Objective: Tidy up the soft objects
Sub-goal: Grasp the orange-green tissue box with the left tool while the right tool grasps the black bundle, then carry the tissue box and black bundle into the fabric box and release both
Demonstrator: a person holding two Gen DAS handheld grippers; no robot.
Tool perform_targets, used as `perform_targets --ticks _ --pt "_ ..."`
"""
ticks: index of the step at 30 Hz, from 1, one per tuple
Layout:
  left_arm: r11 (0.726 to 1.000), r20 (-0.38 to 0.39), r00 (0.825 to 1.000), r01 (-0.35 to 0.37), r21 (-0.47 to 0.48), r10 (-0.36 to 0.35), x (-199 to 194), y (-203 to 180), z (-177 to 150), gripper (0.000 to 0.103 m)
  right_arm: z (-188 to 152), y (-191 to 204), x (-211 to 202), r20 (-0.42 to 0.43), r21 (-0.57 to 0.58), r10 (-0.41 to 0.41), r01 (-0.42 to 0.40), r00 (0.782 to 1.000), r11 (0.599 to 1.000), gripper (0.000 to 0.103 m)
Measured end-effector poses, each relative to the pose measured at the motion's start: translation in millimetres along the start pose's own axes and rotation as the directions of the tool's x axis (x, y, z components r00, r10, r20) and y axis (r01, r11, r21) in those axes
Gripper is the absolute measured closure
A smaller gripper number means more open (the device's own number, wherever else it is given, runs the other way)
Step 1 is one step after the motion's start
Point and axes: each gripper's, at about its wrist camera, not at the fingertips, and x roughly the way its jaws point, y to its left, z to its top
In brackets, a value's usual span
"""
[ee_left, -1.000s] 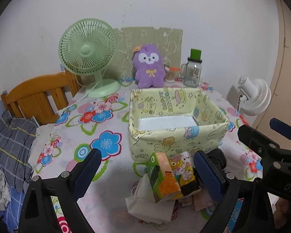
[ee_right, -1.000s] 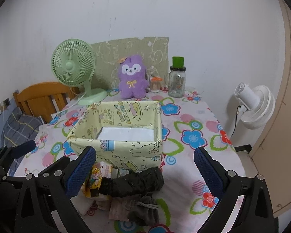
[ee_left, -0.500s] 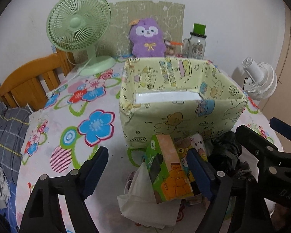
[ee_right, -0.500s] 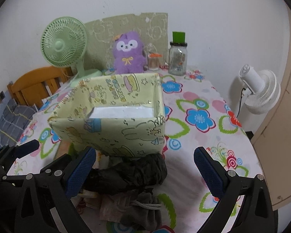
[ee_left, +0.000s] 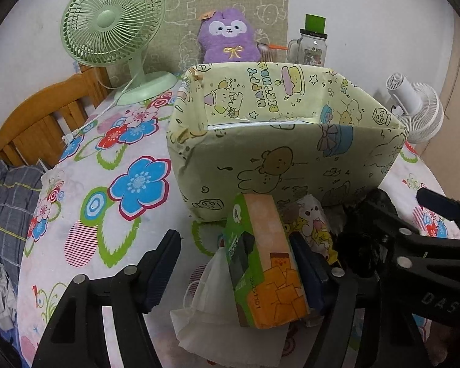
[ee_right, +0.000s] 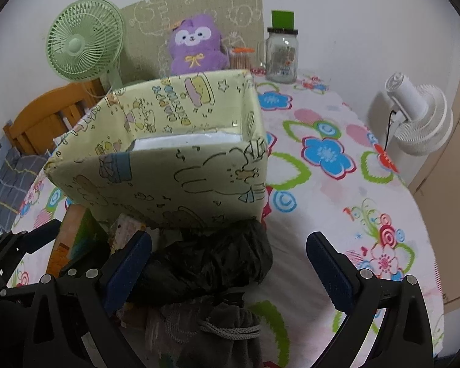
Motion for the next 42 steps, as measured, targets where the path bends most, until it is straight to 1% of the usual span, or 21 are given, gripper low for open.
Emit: perform_targets --ticks 4,5,7,8,10,12,13,14,17,18,20,29,42 --pt "1.000 -0.006 1.000 0.018 0.004 -0.018 3.6 -1.6 -1.2 0.029 -2.3 -2.8 15.3 -0.054 0.045 0.028 -0.026 0.998 0.999 0.002" --pt "1.000 -0.008 1.000 0.019 0.011 -0.019 4.6 -2.4 -1.5 0.031 -2.7 -3.1 17.9 -0.065 0.051 0.040 -0.036 0.997 0.998 0.004" --pt "1.000 -0.006 1.000 0.016 0.022 -0.016 5.5 -5.0 -2.1 0.032 -4.4 -4.1 21.9 -0.075 0.073 0.069 -0.063 0.995 0.995 0.007" --pt "1.000 -0.009 1.000 0.022 0.020 -0.022 6.5 -5.0 -1.4 0.033 -4.0 -4.7 23.0 -0.075 0.079 0.070 -0.064 0.995 0.995 0.010" --pt "0.999 -0.009 0.999 0.032 0.022 -0.032 6.1 -4.8 -1.7 0.039 -3.4 -4.4 22.8 -0.065 0.074 0.034 -0.029 0.997 0.997 0.020" --pt "0.998 -0.012 0.998 0.059 0.022 -0.059 5.5 -6.3 -2.0 0.050 -3.3 -5.5 24.1 -0.067 0.076 0.034 -0.029 0.997 0.997 0.026" --pt "0.998 -0.013 0.998 0.067 0.022 -0.067 5.2 -7.4 -2.1 0.054 -3.4 -6.3 24.2 -0.067 0.081 0.031 -0.026 0.997 0.996 0.031" --pt "0.997 -0.011 0.997 0.077 0.027 -0.077 4.6 -9.3 -2.1 0.061 -3.6 -6.2 24.1 -0.068 0.080 0.027 -0.021 0.997 0.997 0.033" --pt "0.994 -0.012 0.994 0.111 0.008 -0.111 3.8 -9.5 -0.5 0.069 -5.8 -0.6 23.2 -0.066 0.031 0.001 0.001 0.998 1.000 0.038" --pt "0.993 -0.012 0.993 0.116 0.004 -0.115 3.8 -9.2 -0.3 0.072 -6.7 1.3 21.5 -0.059 0.017 -0.006 0.007 0.998 1.000 0.039" --pt "0.994 -0.009 0.994 0.108 0.005 -0.108 3.4 -9.4 -0.2 0.073 -7.6 4.7 18.0 -0.050 0.002 -0.002 0.002 0.999 1.000 0.040" --pt "0.995 0.008 0.995 0.097 -0.002 -0.097 -6.9 -5.9 -3.1 0.083 -7.2 1.6 -1.5 -0.015 0.028 0.009 -0.009 1.000 1.000 0.039" --pt "0.993 0.074 0.990 0.116 0.013 -0.116 -33.2 -6.7 -3.5 0.084 -2.5 3.2 -34.4 0.059 0.027 0.010 -0.012 0.998 1.000 0.039"
